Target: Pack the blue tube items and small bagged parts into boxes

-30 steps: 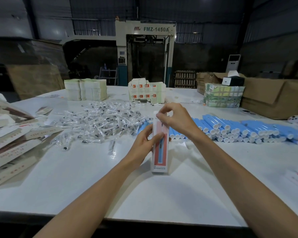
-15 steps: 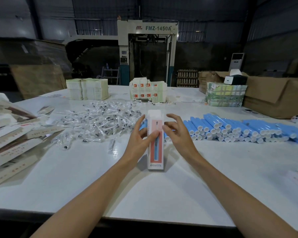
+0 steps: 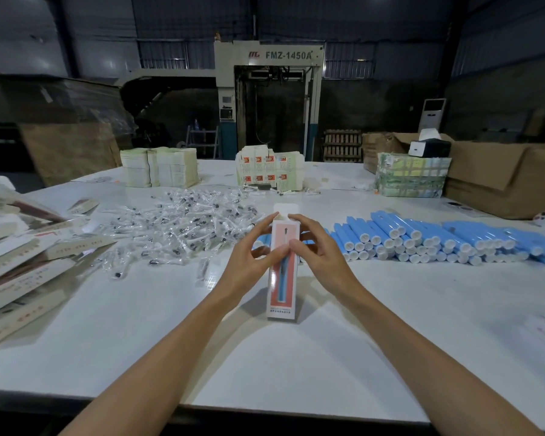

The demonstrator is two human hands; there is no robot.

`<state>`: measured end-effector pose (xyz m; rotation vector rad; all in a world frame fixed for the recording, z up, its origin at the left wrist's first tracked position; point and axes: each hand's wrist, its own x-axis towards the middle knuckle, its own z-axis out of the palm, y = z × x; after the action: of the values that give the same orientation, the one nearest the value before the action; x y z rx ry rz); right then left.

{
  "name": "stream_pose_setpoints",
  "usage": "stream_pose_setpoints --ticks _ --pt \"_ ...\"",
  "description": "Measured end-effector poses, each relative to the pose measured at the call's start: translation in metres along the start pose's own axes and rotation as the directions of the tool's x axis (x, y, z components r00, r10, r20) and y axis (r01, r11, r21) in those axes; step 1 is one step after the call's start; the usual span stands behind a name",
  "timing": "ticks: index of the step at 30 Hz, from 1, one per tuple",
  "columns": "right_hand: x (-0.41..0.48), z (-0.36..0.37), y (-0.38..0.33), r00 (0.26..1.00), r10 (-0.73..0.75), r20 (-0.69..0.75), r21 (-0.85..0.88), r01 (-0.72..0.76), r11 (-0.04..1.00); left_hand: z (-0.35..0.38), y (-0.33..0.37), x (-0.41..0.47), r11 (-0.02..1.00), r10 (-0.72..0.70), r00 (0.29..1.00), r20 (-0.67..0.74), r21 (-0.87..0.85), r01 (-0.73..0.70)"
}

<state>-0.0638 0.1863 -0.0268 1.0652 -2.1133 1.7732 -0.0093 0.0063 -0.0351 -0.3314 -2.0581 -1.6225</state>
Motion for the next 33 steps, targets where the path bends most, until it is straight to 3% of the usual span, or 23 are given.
stream_pose_setpoints --ticks 11,15,19,23,27,33 --pt "0.003 -0.007 0.000 0.995 0.025 0.097 -0.074 -0.018 0.997 -0.005 0.001 -0.003 1.000 -0.004 1.000 0.023 0.024 0.003" --pt "0.001 -0.007 0.000 0.997 0.020 0.072 -0.079 -0.014 0.997 -0.004 0.002 -0.003 0.999 -0.008 0.999 0.044 0.031 0.007" --pt "0.002 -0.012 -0.007 1.000 0.006 0.009 0.069 -0.007 0.998 -0.003 0.002 -0.003 0.999 -0.027 0.997 0.079 0.026 0.025" --pt "0.006 -0.020 -0.009 0.983 0.112 -0.144 0.224 -0.078 0.971 0.000 0.003 -0.004 0.997 -0.079 0.989 0.127 0.020 0.077" --pt "0.008 -0.025 -0.006 0.990 0.114 -0.081 0.168 -0.100 0.981 0.004 0.003 -0.006 0.996 -0.087 0.977 0.195 0.016 0.085" --pt "0.011 -0.030 -0.008 0.996 -0.043 -0.077 -0.004 0.043 0.999 0.005 0.003 -0.007 0.994 -0.107 0.973 0.203 0.016 0.106"
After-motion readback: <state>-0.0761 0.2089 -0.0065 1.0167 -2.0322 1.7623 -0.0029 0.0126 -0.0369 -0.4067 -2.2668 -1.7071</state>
